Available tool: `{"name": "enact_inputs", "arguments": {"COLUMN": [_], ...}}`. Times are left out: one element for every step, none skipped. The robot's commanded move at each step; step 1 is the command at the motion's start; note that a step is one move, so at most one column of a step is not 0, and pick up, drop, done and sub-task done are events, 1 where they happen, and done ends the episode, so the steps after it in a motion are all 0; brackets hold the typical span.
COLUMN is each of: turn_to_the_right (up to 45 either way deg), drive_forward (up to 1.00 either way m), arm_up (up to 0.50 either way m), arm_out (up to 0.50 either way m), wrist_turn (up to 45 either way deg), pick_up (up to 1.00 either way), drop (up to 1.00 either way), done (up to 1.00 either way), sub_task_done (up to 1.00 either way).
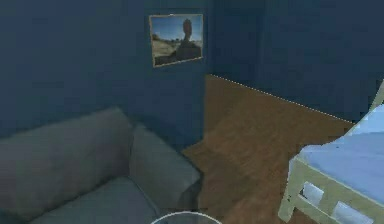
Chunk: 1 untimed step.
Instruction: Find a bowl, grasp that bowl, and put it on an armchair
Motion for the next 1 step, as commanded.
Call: {"name": "enact_inputs", "arguments": {"turn_to_the_right": [45.0], "drive_forward": [0.00], "arm_up": [0.00], "arm_out": [0.00], "wrist_turn": [0.0], "pick_up": [0.00], "drop": [0.00], "done": [0.00], "sub_task_done": [0.00]}}
